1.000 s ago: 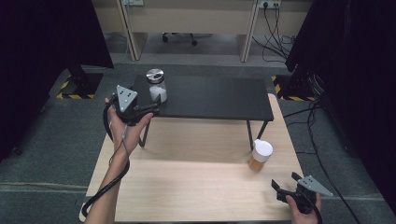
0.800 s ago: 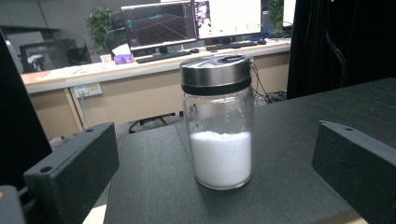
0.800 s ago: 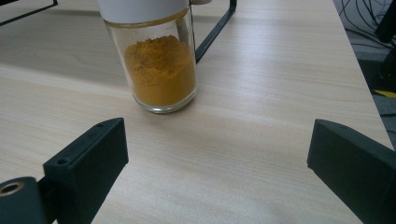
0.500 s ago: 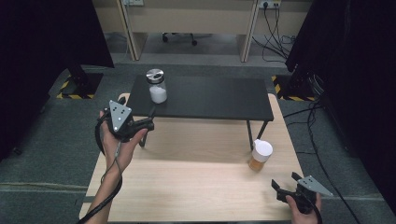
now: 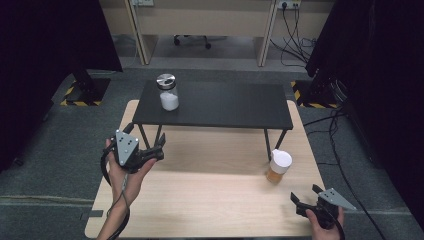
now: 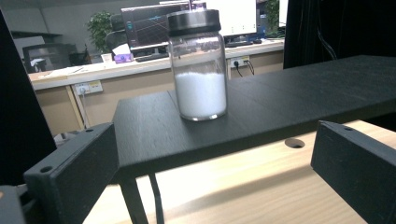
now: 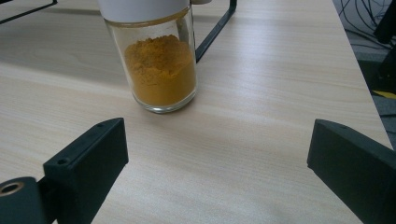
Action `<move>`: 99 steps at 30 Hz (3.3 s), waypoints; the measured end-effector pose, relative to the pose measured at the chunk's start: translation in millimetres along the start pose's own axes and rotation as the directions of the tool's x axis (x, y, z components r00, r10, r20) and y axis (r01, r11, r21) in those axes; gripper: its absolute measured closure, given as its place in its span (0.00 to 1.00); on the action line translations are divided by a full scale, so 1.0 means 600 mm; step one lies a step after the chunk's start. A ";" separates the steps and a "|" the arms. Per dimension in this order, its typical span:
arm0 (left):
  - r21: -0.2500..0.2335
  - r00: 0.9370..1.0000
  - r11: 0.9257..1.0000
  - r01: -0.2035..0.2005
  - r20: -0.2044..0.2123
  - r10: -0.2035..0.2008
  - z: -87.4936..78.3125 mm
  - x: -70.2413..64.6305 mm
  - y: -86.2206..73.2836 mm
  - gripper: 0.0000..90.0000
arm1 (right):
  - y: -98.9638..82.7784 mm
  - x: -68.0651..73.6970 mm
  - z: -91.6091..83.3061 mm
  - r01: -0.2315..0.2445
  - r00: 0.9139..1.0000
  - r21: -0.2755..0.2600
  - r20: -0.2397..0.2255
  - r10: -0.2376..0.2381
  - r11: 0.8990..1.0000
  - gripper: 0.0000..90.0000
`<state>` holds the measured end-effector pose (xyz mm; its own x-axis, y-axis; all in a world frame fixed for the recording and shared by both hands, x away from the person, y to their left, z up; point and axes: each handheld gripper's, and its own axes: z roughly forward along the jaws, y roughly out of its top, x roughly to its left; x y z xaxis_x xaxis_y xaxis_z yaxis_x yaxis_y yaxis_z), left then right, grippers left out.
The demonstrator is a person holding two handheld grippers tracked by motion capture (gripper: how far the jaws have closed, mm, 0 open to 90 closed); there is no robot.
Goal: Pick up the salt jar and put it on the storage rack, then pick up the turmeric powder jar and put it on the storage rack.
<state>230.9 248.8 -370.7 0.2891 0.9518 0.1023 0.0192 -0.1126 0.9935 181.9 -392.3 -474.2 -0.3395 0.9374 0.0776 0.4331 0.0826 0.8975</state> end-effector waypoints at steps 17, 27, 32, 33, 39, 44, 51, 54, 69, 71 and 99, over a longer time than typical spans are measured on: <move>0.043 1.000 0.999 0.015 0.024 -0.016 -0.023 -0.043 -0.097 0.00 | 0.000 0.000 0.000 0.000 1.000 0.000 -0.001 0.000 1.000 0.06; 0.119 0.998 0.991 0.053 0.035 -0.057 -0.018 -0.072 -0.161 0.00 | 0.000 0.000 0.000 -0.002 1.000 0.000 0.000 0.002 1.000 0.06; 0.141 0.998 0.988 0.060 0.025 -0.065 -0.013 -0.077 -0.173 0.01 | 0.000 0.000 0.000 0.001 1.000 0.002 -0.001 -0.001 1.000 0.06; 0.145 0.997 0.987 0.072 0.022 -0.076 -0.013 -0.076 -0.175 0.01 | 0.000 0.000 0.000 0.000 1.000 0.001 -0.001 0.000 1.000 0.06; 0.171 0.993 0.979 0.109 0.023 -0.114 -0.009 -0.078 -0.192 0.01 | 0.000 -0.001 0.000 0.007 1.000 0.002 -0.004 -0.007 1.000 0.06; 0.178 0.991 0.975 0.130 0.021 -0.136 -0.005 -0.077 -0.202 0.01 | 0.000 0.000 0.000 0.006 1.000 0.000 -0.003 -0.006 1.000 0.06; 0.212 0.983 0.962 0.169 0.028 -0.179 0.000 -0.067 -0.210 0.02 | 0.000 0.000 0.000 0.007 1.000 0.001 -0.005 -0.007 1.000 0.06; 0.224 0.982 0.959 0.174 0.028 -0.185 0.001 -0.066 -0.211 0.02 | 0.000 0.000 0.000 0.010 1.000 0.002 -0.005 -0.010 1.000 0.06; 0.218 0.983 0.961 0.169 0.039 -0.182 0.000 -0.070 -0.214 0.03 | 0.001 -0.002 0.000 0.012 1.000 0.003 -0.010 -0.012 1.000 0.06; 0.216 0.983 0.962 0.168 0.040 -0.181 -0.001 -0.070 -0.214 0.03 | 0.001 -0.002 0.001 0.013 1.000 0.004 -0.010 -0.013 1.000 0.06; 0.213 0.983 0.962 0.168 0.042 -0.181 -0.002 -0.070 -0.215 0.03 | 0.003 -0.004 0.002 0.010 1.000 0.011 -0.018 -0.010 1.000 0.06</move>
<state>215.0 223.8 -503.2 0.3205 0.9438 -0.0812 0.2711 -0.0093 0.9625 184.5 -394.3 -473.1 -0.3591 0.9301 0.0769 0.4391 0.0956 0.8933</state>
